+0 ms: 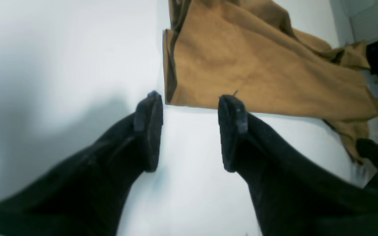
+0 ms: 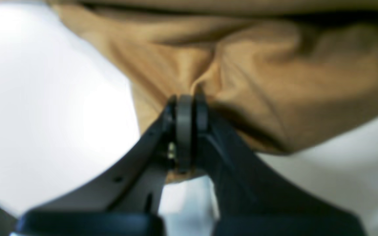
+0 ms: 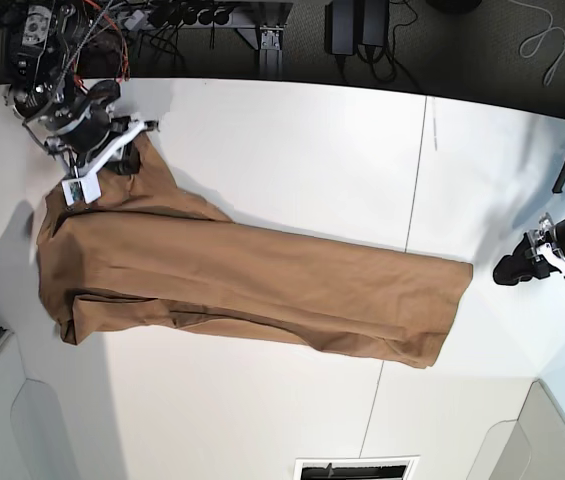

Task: Layout the t-shirt on the table in an organized manner, then fold the t-shirt properly
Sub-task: 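Pull the shirt corner with the right gripper to widen the shirt, then move the left gripper to the shirt's opposite edge and grasp it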

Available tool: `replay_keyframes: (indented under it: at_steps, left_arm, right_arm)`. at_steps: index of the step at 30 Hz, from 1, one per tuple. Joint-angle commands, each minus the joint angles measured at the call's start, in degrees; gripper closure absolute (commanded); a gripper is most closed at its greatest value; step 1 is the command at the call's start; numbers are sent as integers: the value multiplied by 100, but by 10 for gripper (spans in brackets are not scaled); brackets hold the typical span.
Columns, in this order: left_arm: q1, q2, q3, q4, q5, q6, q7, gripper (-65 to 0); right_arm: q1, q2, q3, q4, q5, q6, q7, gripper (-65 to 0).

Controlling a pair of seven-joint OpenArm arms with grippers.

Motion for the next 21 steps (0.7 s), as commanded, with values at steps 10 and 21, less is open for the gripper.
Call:
replay_keyframes:
  at_steps: [10, 21]
  left_arm:
    - [-94, -146, -44, 85, -140, -49, -116, -301]
    - [-92, -146, -44, 85, -280, -49, -103, -301]
  right_arm:
    - [-1084, 754, 87, 713, 42, 24, 74, 0]
    - [-1161, 828, 614, 1014, 1700, 396, 116, -264]
